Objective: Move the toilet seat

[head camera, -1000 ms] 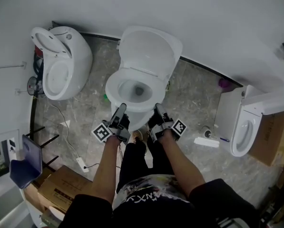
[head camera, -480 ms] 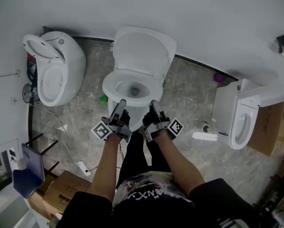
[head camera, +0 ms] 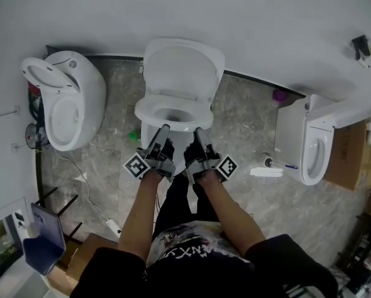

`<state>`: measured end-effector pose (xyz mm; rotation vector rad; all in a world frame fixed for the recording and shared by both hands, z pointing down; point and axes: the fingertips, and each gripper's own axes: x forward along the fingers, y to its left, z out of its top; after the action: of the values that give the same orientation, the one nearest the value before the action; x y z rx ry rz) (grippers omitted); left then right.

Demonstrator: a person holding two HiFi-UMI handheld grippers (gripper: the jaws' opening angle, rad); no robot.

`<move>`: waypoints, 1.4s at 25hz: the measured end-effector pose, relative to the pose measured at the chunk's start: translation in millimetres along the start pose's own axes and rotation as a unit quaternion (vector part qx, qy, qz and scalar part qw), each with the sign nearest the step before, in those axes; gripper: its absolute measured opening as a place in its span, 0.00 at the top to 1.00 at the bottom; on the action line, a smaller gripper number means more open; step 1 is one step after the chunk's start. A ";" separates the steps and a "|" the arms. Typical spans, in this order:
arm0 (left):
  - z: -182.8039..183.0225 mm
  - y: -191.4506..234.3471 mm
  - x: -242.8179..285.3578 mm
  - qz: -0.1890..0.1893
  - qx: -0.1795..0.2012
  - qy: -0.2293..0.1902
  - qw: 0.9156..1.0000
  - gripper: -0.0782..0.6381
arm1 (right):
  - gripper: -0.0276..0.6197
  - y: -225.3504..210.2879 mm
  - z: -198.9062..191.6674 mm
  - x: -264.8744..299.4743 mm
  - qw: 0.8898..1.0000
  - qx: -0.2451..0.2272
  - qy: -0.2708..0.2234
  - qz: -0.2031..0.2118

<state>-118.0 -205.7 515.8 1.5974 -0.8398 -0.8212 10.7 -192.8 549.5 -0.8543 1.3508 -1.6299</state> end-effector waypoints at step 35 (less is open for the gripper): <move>51.9 -15.5 122.5 -0.031 0.067 0.011 0.997 0.71 | 0.77 38.5 63.8 103.1 0.998 -0.061 -0.023 0.000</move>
<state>-98.6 -334.1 482.5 1.7548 -0.8480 -0.8035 30.7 -315.7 523.2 -0.9578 1.4286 -1.5322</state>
